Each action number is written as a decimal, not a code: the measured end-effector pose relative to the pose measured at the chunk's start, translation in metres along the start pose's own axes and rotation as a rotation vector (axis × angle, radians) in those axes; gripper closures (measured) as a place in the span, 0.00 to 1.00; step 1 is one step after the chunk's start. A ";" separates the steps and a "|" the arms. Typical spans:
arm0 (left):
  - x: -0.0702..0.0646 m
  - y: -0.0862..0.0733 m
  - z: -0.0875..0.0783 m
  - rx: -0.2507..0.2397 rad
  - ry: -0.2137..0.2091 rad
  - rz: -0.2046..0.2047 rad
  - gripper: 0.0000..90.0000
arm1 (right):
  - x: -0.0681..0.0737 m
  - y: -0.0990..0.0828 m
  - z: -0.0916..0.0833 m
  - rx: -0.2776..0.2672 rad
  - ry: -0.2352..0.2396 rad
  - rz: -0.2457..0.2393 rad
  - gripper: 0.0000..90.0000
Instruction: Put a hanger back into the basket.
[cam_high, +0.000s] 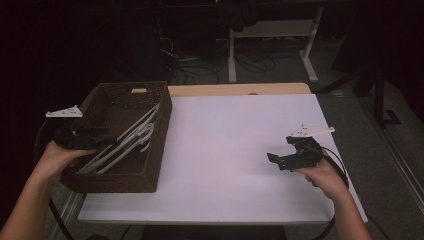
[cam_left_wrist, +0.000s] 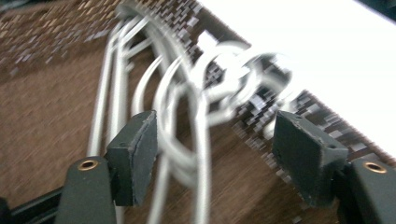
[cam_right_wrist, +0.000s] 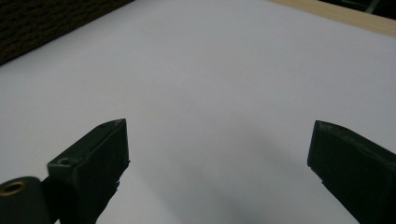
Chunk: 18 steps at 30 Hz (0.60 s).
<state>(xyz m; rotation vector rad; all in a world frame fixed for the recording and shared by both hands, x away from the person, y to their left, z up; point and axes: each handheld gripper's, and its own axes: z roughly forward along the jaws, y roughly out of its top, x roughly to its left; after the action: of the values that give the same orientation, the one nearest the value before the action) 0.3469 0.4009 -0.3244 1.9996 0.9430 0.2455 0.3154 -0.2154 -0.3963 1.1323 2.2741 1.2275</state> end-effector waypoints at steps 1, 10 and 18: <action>-0.004 0.003 0.000 -0.018 -0.014 0.003 0.31 | 0.001 0.003 -0.002 -0.005 0.003 -0.002 0.06; -0.042 0.022 0.017 -0.110 -0.090 0.062 0.21 | 0.014 0.025 -0.017 -0.048 0.052 -0.032 0.03; -0.068 0.031 0.041 -0.120 -0.150 0.114 0.14 | 0.027 0.043 -0.033 -0.076 0.085 -0.078 0.01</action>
<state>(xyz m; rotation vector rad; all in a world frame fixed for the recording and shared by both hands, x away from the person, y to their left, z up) 0.3366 0.3170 -0.3119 1.9344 0.7052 0.2070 0.2996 -0.1996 -0.3402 0.9721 2.2889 1.3432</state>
